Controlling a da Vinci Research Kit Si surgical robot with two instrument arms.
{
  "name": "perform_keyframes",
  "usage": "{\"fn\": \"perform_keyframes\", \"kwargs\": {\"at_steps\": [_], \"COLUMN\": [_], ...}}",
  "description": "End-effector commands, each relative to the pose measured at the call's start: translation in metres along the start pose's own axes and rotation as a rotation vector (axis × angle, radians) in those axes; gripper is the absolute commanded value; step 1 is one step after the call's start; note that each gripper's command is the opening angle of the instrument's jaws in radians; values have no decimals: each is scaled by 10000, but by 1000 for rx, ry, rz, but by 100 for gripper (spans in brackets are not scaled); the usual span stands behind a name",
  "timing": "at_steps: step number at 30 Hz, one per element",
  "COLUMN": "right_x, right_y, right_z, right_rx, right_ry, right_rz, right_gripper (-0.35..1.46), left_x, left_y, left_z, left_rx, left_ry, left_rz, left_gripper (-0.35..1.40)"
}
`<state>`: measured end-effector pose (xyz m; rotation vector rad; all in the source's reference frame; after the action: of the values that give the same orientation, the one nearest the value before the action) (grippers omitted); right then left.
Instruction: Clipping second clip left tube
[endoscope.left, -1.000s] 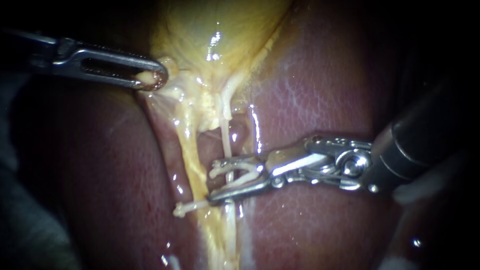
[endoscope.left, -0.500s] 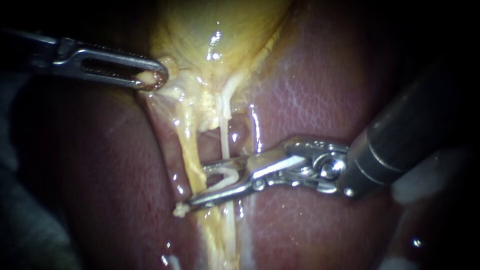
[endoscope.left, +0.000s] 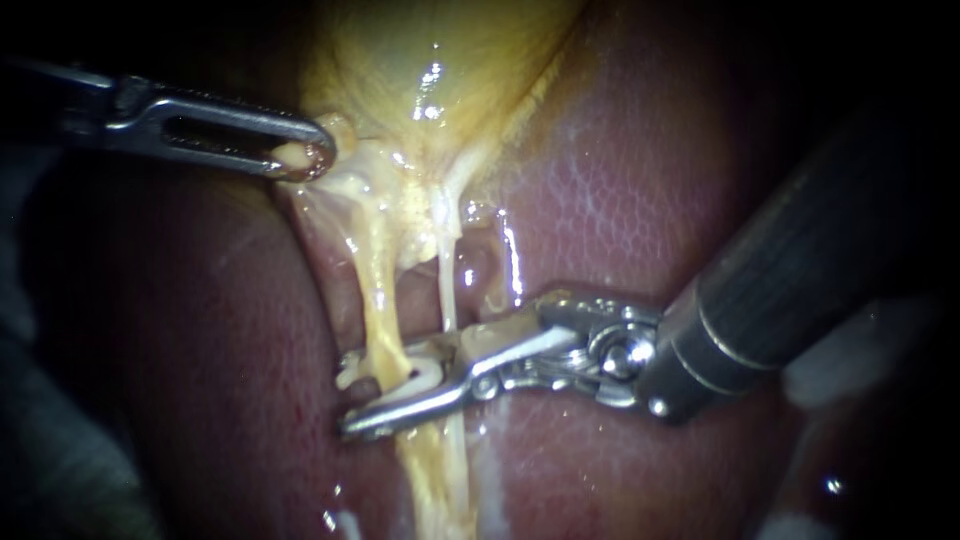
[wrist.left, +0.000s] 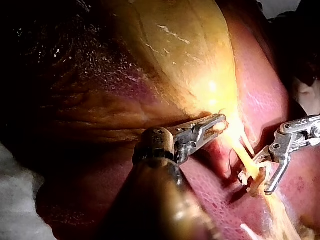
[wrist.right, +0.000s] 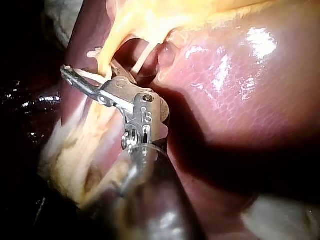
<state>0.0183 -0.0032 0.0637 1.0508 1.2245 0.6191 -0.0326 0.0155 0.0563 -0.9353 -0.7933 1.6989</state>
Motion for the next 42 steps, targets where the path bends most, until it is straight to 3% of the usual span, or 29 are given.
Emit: {"fn": "perform_keyframes", "kwargs": {"at_steps": [1, 7, 14, 25, 30, 42], "right_x": [3, 9, 8, 7, 6, 3], "right_y": [-4, -17, -21, -22, -23, -24], "right_z": [-1, 0, 0, -3, -6, -8], "right_rx": [5, 41, 84, 85, 86, 83], "right_ry": [6, 3, -26, -26, -27, -36], "right_rz": [1, 3, -6, -6, -7, -25], "right_gripper": [49, 44, 33, -5, -33, -35], "left_x": [0, 0, 0, 0, 0, 0], "left_y": [0, 0, 0, 0, 0, 0], "left_z": [-1, -1, -1, -1, -1, -1], "left_rx": [-1, -1, -1, -1, -1, -1], "left_ry": [0, -1, -1, -1, -1, -1], "left_rz": [1, 1, 1, 1, 1, 1], "left_gripper": [-35, -35, -35, -35, -35, -35]}}
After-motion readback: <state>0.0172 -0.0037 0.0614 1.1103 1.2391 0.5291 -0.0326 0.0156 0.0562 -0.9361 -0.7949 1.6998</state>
